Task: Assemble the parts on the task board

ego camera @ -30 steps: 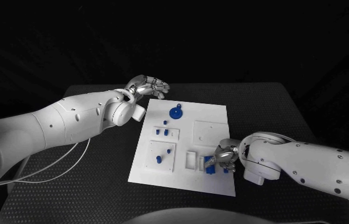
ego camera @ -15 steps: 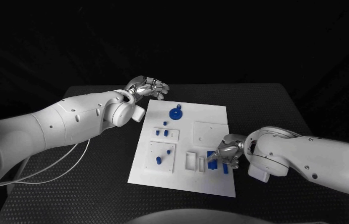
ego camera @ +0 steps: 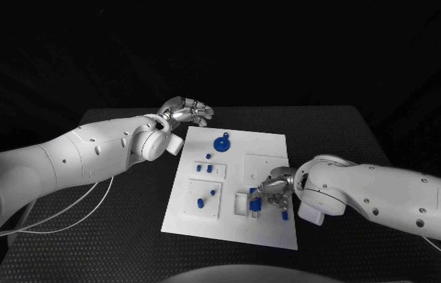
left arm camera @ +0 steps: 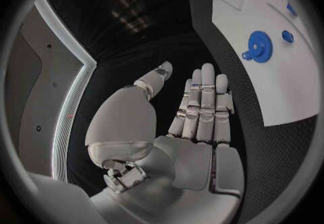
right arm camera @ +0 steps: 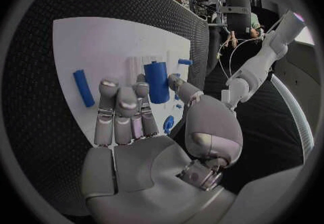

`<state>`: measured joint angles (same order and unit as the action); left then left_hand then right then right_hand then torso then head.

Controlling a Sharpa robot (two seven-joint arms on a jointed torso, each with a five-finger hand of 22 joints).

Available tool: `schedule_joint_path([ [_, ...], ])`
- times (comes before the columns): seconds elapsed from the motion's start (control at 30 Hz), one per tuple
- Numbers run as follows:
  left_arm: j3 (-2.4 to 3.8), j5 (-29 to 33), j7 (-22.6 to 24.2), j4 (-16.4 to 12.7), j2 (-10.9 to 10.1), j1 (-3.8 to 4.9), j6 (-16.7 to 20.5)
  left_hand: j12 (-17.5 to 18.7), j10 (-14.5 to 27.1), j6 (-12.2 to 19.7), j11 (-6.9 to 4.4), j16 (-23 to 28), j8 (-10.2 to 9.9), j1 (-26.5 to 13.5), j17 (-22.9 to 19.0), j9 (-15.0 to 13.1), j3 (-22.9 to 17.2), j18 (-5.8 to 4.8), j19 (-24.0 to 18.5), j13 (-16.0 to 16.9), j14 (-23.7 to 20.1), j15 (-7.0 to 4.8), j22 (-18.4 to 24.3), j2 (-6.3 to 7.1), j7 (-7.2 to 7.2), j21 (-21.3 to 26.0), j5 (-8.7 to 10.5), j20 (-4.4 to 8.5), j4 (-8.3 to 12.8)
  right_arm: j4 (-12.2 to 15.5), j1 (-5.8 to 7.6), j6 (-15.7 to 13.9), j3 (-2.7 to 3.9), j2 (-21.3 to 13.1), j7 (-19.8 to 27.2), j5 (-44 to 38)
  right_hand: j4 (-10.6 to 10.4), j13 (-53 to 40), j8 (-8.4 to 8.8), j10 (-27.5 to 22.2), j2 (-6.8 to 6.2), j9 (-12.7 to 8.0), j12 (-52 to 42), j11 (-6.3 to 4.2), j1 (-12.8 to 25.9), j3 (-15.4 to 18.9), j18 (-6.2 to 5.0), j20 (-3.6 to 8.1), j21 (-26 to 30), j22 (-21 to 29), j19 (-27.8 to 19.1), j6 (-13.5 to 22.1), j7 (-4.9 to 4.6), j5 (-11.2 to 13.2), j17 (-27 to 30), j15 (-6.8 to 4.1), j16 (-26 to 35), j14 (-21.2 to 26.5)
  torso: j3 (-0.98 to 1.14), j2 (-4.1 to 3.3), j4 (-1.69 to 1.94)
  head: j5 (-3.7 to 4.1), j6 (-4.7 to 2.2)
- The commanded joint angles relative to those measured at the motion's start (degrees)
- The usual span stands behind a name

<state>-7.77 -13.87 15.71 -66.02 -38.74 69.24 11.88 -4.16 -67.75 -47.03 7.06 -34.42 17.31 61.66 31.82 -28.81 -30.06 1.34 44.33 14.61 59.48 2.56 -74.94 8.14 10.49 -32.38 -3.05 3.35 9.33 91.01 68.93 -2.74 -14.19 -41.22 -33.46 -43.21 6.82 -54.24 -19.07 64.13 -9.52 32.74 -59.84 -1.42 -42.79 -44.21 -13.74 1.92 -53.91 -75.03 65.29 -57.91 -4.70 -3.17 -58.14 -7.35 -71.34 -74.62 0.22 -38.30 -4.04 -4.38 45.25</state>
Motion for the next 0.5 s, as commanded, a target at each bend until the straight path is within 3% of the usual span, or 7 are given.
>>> schedule_joint_path([
  [0.03, 0.03, 0.2, 0.2, -0.2, 0.1, 0.09, -0.8, -0.2, 0.3, 0.3, -0.14, 0.4, 0.4, -0.3, 0.1, 0.1, 0.0, 0.93, -0.1, 0.1, -0.1, 0.17, -0.9, 0.2, -0.02, 0.2, -0.1, -0.38, -0.3, -1.1, -0.1, 0.3, -0.01, 1.0, -0.5, 2.3, 0.0, -0.1, 0.15, 0.4, 0.04, 0.0, 0.3, -0.07, 0.5, -0.2, -1.26, -0.32, -0.4, -0.8, 0.2, -0.7, -0.16, 0.1, -0.1, -0.15, 0.2, -0.2, 0.04, -0.05, 0.05, -0.03, 0.07],
  [0.33, 0.04, 0.1, 0.1, -0.4, 0.1, 0.12, -0.8, -0.2, 0.4, 0.3, -0.12, 0.4, 0.4, -0.3, 0.1, 0.1, 0.0, 0.91, -0.1, 0.1, -0.1, 0.19, -0.9, 0.23, -0.01, 0.3, -0.1, -0.39, -0.4, -2.4, -0.7, 1.2, -0.01, 2.6, -0.6, 2.6, 0.0, -0.3, 0.21, 0.5, 0.21, 0.0, 0.3, -0.12, 1.4, -0.2, -1.26, -0.35, -0.4, -0.9, 0.1, -1.0, -0.11, 0.2, -0.2, -0.19, 0.3, -0.2, -0.01, -0.07, 0.16, -0.16, 0.22],
  [0.5, 0.04, 0.1, 0.0, -0.4, 0.1, 0.12, -0.9, -0.2, 0.4, 0.3, -0.11, 0.4, 0.4, -0.3, 0.2, 0.1, 0.0, 0.91, -0.1, 0.1, -0.2, 0.2, -1.0, 0.25, -0.01, 0.3, -0.1, -0.4, -0.4, -2.7, -0.99, 1.7, 0.0, 3.3, -0.6, 2.6, 0.0, -0.3, 0.28, 0.5, 0.25, 0.0, 0.3, -0.12, 1.7, -0.2, -1.26, -0.35, -0.4, -0.9, 0.0, -0.9, -0.11, 0.2, -0.2, -0.19, 0.3, -0.2, 0.07, -0.06, 0.06, -0.36, 0.36],
])
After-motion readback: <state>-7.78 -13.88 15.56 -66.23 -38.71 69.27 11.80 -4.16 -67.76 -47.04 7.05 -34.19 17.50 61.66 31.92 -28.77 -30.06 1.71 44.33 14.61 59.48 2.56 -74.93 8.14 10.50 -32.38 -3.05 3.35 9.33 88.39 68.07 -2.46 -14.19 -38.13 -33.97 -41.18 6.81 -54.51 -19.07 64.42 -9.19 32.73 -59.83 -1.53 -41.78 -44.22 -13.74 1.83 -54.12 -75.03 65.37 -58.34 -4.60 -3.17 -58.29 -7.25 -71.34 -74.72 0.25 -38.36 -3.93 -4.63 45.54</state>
